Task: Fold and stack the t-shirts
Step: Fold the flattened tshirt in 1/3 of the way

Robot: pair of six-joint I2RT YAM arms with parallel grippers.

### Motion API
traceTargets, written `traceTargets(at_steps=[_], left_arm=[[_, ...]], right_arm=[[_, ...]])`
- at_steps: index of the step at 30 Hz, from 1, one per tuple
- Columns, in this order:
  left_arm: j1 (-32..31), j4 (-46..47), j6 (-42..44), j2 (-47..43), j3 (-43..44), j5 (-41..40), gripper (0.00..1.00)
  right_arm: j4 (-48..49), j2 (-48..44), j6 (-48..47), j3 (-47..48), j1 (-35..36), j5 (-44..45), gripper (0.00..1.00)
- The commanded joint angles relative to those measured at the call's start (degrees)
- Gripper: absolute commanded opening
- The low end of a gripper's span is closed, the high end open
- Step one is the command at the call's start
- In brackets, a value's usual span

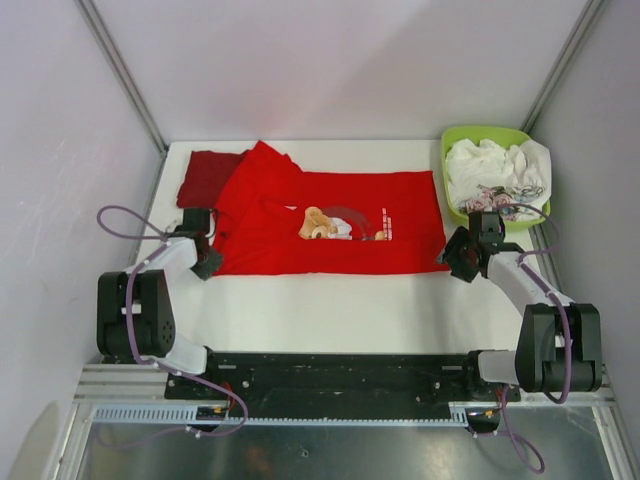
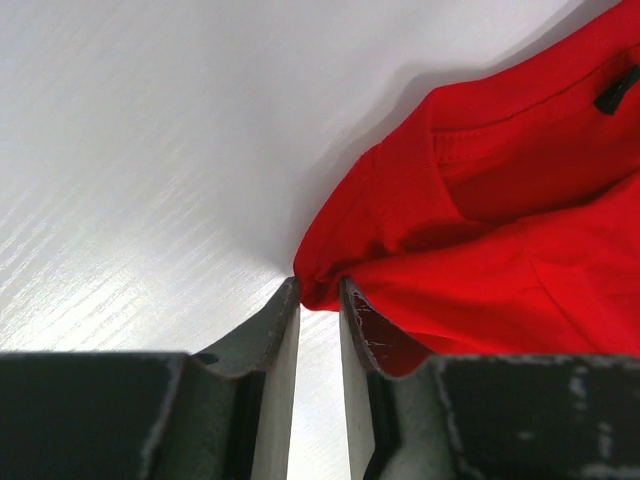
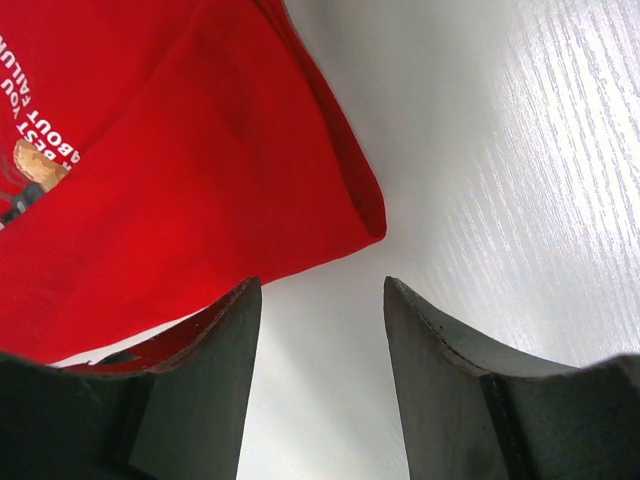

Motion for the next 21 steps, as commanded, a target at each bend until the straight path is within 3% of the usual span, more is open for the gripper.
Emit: traceTargets(at_steps=[1, 13, 21], left_arm=[[0.71, 0.87, 1.61, -0.89, 2.19, -2.47, 0.24], [1.42, 0.8, 2.72, -1.06, 3.0, -2.54, 0.02], [1.45, 0.8, 2.87, -0.96, 2.53, -2.21, 0.0]], right_arm=[[2.25, 0.93, -0.73, -0.61, -0.18, -0.31, 0.57], [4.09, 3.4, -0.73, -2.21, -0.19, -0.46, 0.57], [6.68, 5.46, 0.05, -2.45, -0.2, 0.55, 0.5]])
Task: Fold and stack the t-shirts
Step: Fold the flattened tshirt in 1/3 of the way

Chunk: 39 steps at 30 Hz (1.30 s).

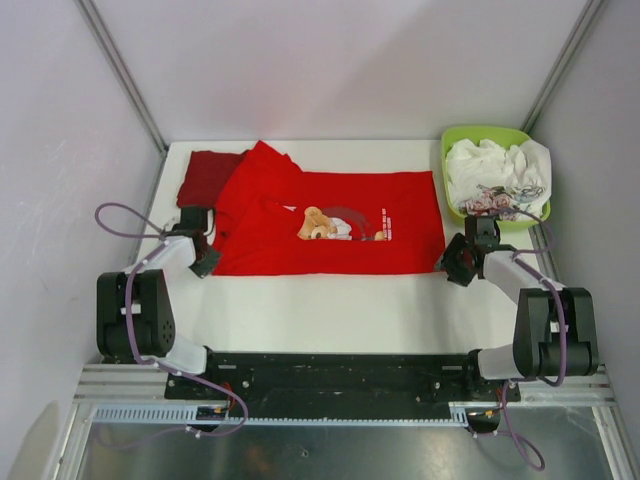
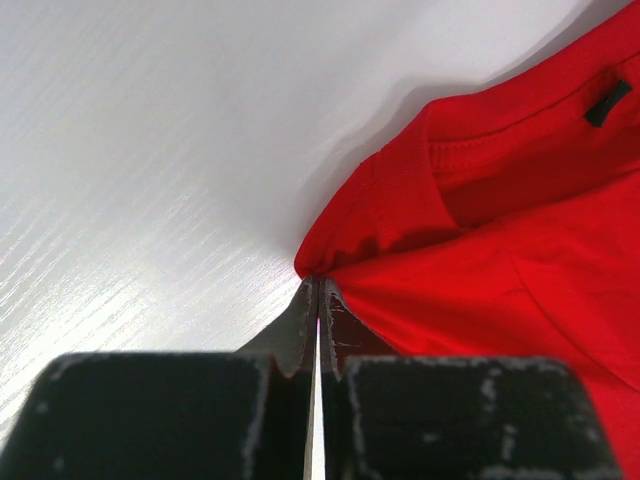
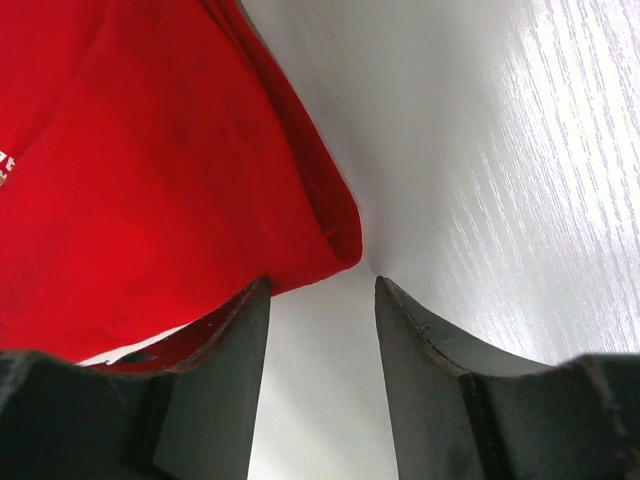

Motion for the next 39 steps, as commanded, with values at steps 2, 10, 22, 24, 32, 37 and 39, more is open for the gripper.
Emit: traceTargets(at_steps=[2, 10, 22, 24, 32, 37, 39], left_arm=[[0.65, 0.77, 0.86, -1.07, 1.56, -1.91, 0.0], [0.64, 0.78, 0.99, -1.15, 1.41, -1.9, 0.0], [0.64, -1.38, 0.24, -3.36, 0.65, -4.49, 0.0], [0.6, -2.43, -0.2, -4.27, 0.18, -5.53, 0.0], [0.63, -5.32, -1.44, -8.32, -2.21, -8.05, 0.0], [0.64, -7.22, -2.56, -10.81, -3.48, -8.49, 0.0], [0.65, -8.09, -3.18, -12.02, -4.08, -9.01, 0.0]], right_arm=[[4.35, 1.81, 0.63, -0.21, -0.23, 0.72, 0.49], [6.36, 3.94, 0.86, -0.21, -0.18, 2.23, 0.43], [4.66, 4.68, 0.52, 0.05, -0.18, 2.95, 0.01], [3.5, 4.24, 0.45, 0.02, -0.18, 2.96, 0.0], [-2.62, 0.67, 0.75, 0.04, -2.34, 5.3, 0.0], [-6.69, -1.7, 1.79, -0.09, -2.79, 5.43, 0.0], [-8.49, -2.65, 2.42, -0.32, -2.88, 5.43, 0.0]])
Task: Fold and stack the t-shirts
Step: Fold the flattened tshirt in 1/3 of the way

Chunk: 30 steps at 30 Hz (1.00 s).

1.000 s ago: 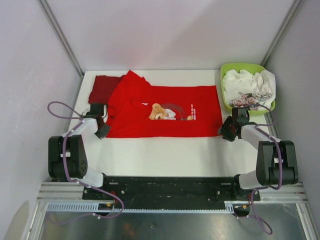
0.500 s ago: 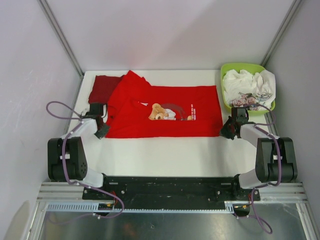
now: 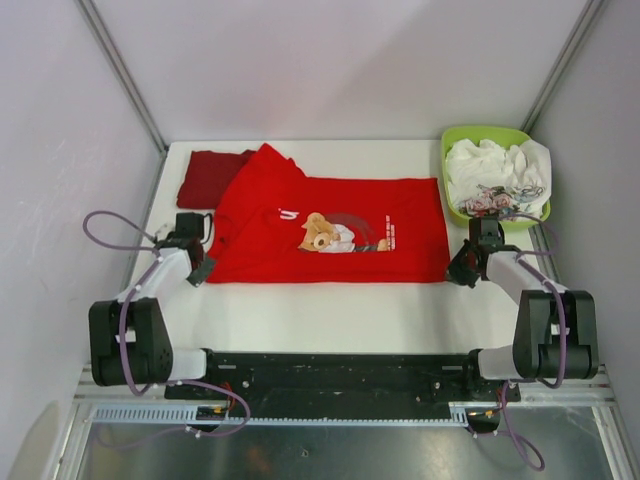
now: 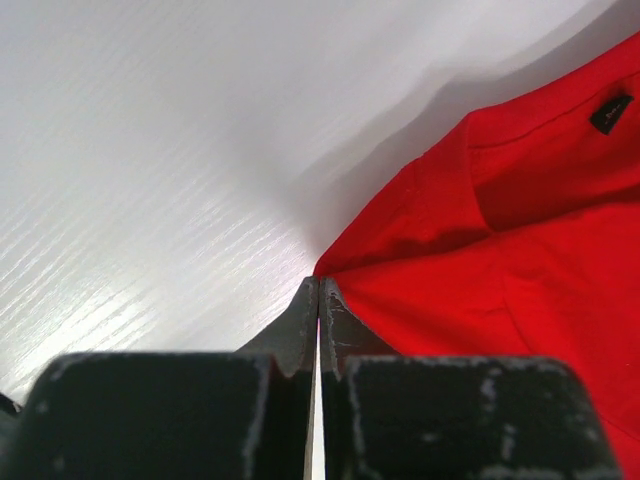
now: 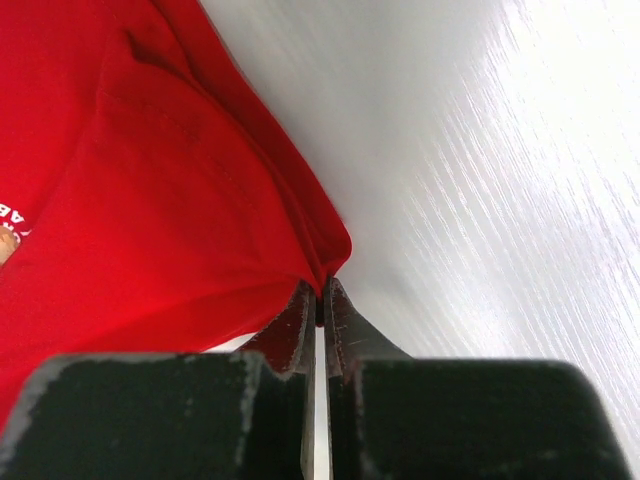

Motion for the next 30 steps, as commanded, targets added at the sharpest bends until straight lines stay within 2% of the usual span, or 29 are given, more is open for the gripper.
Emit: traceTargets(at_steps=[1, 11, 23, 28, 30], left_arm=[[0.62, -3.21, -2.03, -4.21, -1.47, -5.84, 0.0], [0.62, -10.74, -8.12, -11.39, -5.31, -10.06, 0.0], [0.79, -15.42, -13.46, -18.23, -10.4, -11.2, 0.0], [0.8, -15.31, -10.91, -17.81, -8.89, -9.68, 0.0], [0.76, -14.9, -7.95, -16.78, -6.87, -8.62, 0.0]], right_arm=[[-6.74, -3.22, 1.34, -0.5, -0.97, 3.81, 0.0], [-15.12, -10.53, 5.55, -3.82, -1.24, 3.21, 0.0], [-23.08, -16.27, 12.18, -9.87, -1.51, 2.05, 0.0], [-23.31, -17.03, 12.15, -10.31, -1.59, 2.05, 0.0], [-22.9, -17.4, 11.85, -10.32, -1.64, 2.05, 0.08]])
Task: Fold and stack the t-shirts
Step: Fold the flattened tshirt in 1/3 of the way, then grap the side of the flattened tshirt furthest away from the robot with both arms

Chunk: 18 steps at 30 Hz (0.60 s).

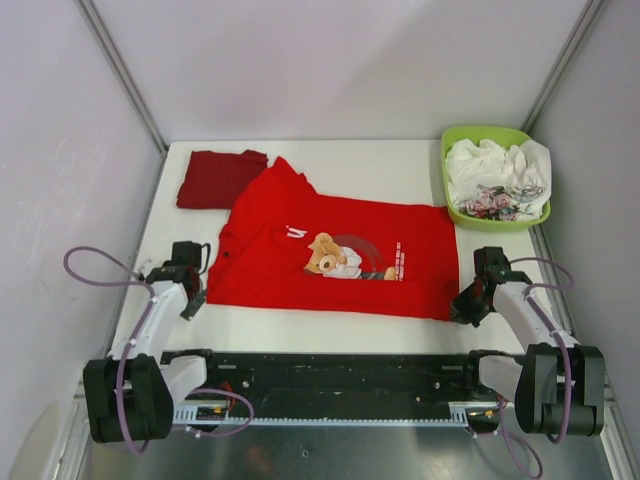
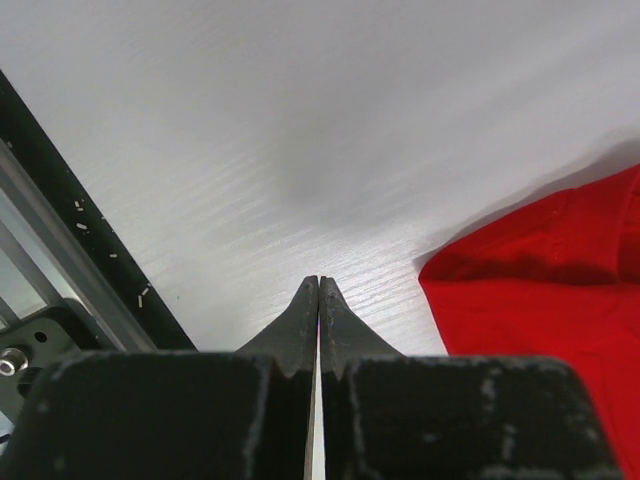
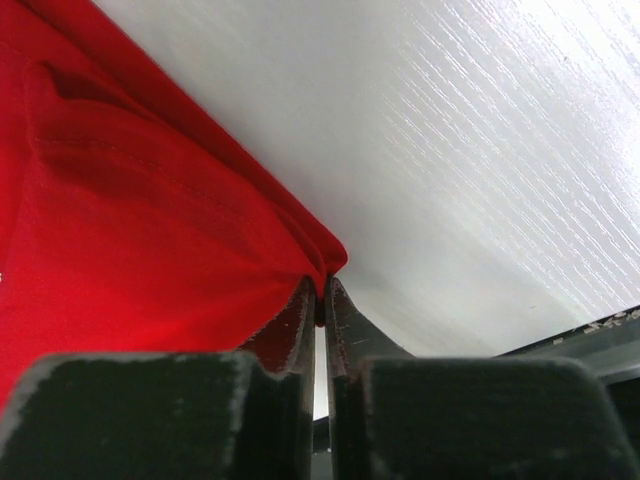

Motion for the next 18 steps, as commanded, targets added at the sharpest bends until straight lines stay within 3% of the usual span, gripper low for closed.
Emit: traceTargets(at_steps=[1, 4, 7, 14, 18], left_arm=[[0.34, 0.66, 4.6, 1.14, 4.42, 0.63, 0.0], [0.17, 3.55, 11.65, 1.76, 7.91, 4.17, 0.02], [-1.09, 7.43, 18.93, 2.95, 12.86, 9.43, 0.11], [-13.48, 13.35, 30.79, 16.18, 28.77, 14.63, 0.45], [-15.31, 17.22, 34.35, 25.9, 37.0, 19.27, 0.5]], right_arm=[[-2.45, -1.34, 0.55, -0.56, -0.42, 1.37, 0.16], [-1.98, -1.69, -0.47, 0.68, -0.68, 0.27, 0.43], [-1.24, -2.41, -2.63, 3.6, -0.62, -1.36, 0.54], [2.75, -0.33, -5.62, 13.83, 6.47, 1.36, 0.65], [5.9, 5.19, -5.69, 19.01, 12.89, 4.32, 0.65]])
